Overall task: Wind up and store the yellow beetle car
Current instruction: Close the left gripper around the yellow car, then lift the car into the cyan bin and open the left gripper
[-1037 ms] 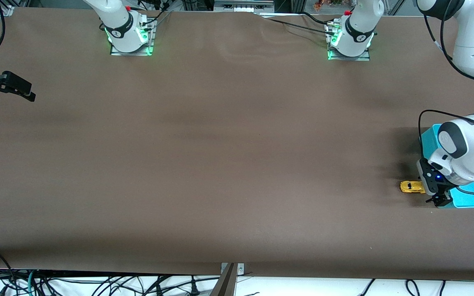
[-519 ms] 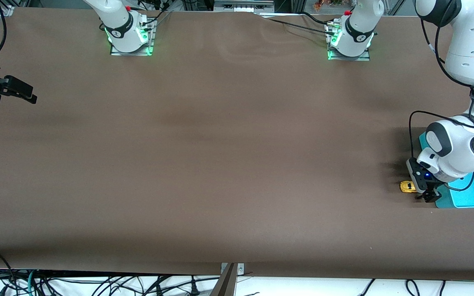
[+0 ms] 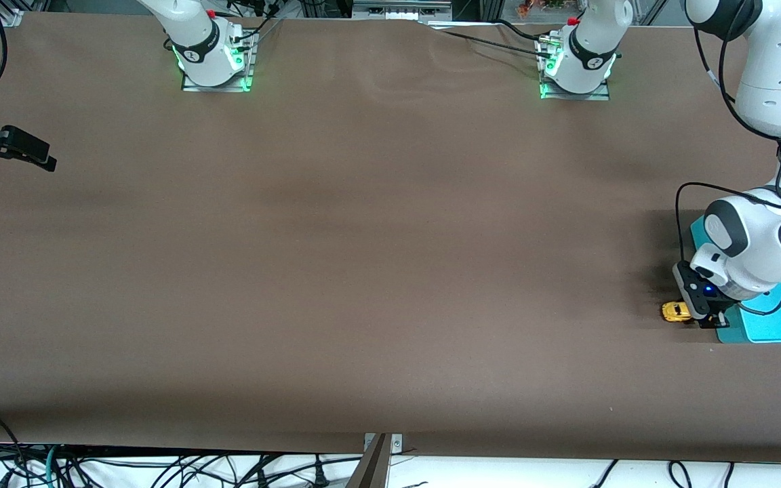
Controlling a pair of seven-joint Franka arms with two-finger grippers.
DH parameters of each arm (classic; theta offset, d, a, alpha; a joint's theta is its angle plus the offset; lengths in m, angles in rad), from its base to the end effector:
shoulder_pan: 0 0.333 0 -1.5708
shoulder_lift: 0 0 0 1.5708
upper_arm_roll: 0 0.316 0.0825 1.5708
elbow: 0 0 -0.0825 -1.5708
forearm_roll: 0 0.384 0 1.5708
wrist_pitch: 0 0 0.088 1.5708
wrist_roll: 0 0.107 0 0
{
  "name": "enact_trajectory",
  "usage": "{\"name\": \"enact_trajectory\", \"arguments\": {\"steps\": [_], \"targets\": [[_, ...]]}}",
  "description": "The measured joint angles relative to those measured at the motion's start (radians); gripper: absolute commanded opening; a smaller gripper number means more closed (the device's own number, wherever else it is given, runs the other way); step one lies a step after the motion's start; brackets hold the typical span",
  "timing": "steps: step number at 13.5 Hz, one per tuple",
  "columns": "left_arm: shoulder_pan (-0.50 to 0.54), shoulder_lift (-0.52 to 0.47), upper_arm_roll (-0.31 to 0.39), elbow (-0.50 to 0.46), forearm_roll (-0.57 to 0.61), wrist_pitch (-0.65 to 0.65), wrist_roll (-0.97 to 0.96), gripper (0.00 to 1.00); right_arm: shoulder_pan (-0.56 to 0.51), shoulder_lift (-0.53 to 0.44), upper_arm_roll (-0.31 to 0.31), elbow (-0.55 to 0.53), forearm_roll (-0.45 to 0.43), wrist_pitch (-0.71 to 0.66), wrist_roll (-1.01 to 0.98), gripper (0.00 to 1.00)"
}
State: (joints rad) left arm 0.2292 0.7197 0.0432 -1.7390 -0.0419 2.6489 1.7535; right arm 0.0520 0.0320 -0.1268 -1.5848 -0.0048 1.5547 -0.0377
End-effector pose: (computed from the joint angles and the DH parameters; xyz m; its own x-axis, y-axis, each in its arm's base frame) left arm 0.6587 0.1820 0.1824 0.1144 -0.9928 -0.0365 -0.9768 -0.1057 -0.1865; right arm 0.5596 -0.0413 0.5988 0.9974 -0.0372 -0.0621 -0.0369 -0.9993 0.0065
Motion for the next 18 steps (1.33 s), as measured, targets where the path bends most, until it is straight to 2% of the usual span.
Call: {"name": "enact_trajectory", "arguments": {"steps": [3, 8, 11, 15, 18], "targets": [[-0.001, -0.049, -0.009, 0.014, -0.020, -0.108, -0.004, 0.00, 0.000, 0.000, 0.000, 0.000, 0.000, 0.000, 0.000, 1.00], [0.005, -0.177, -0.010, 0.039, -0.022, -0.359, -0.012, 0.00, -0.001, 0.000, 0.001, 0.000, 0.000, 0.002, 0.000, 1.00], [0.058, -0.244, -0.003, 0.069, -0.021, -0.509, 0.017, 0.01, -0.002, 0.000, 0.003, 0.000, 0.000, 0.003, 0.000, 1.00], [0.227, -0.248, 0.001, 0.081, -0.013, -0.534, 0.200, 0.01, -0.003, 0.000, 0.004, 0.000, 0.000, 0.003, 0.000, 1.00], [0.287, -0.200, 0.000, 0.085, 0.004, -0.500, 0.283, 0.02, -0.005, 0.000, 0.004, 0.000, 0.000, 0.005, 0.000, 1.00]]}}
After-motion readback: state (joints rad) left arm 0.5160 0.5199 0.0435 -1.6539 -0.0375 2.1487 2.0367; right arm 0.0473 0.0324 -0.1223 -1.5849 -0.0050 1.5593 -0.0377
